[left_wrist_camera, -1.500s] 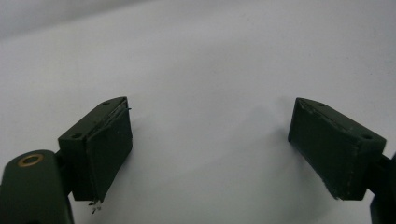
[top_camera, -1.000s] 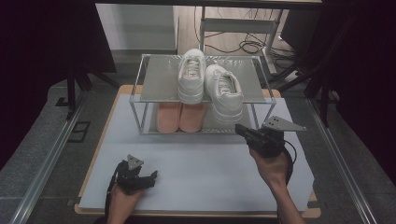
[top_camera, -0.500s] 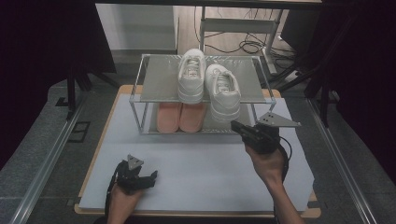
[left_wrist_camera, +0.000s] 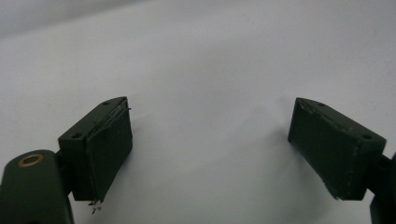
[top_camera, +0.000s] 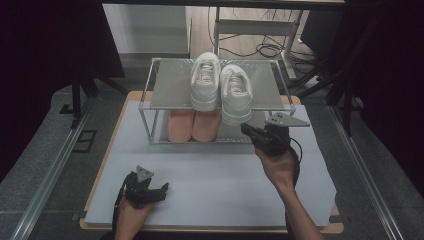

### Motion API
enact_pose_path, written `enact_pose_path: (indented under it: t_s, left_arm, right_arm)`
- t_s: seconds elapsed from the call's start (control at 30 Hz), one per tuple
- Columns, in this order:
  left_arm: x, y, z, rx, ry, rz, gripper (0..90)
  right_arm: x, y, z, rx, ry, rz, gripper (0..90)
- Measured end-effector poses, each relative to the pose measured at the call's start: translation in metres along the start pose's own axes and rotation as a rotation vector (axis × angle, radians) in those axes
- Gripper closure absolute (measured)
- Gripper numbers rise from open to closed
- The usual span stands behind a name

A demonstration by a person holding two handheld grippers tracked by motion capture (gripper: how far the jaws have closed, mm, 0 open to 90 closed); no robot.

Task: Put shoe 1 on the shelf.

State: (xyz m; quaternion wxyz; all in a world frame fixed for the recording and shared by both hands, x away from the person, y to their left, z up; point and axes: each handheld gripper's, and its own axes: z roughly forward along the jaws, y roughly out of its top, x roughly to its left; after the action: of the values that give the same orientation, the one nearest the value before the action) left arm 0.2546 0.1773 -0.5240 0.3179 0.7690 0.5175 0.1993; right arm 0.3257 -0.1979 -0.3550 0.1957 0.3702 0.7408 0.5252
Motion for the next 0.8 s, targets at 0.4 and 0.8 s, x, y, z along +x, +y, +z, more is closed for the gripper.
enact_pose_path:
  t_s: [0.4, 0.8]
  left_arm:
    - [0.0, 0.0, 0.0, -0.001, 0.001, 0.0, 13.6]
    - [0.0, 0.0, 0.0, 0.0, 0.0, 0.0, 13.6]
  right_arm:
    - [-0.009, 0.008, 0.022, 0.014, -0.017, 0.008, 90.0]
    - [-0.017, 0.014, 0.041, 0.034, -0.027, 0.019, 90.0]
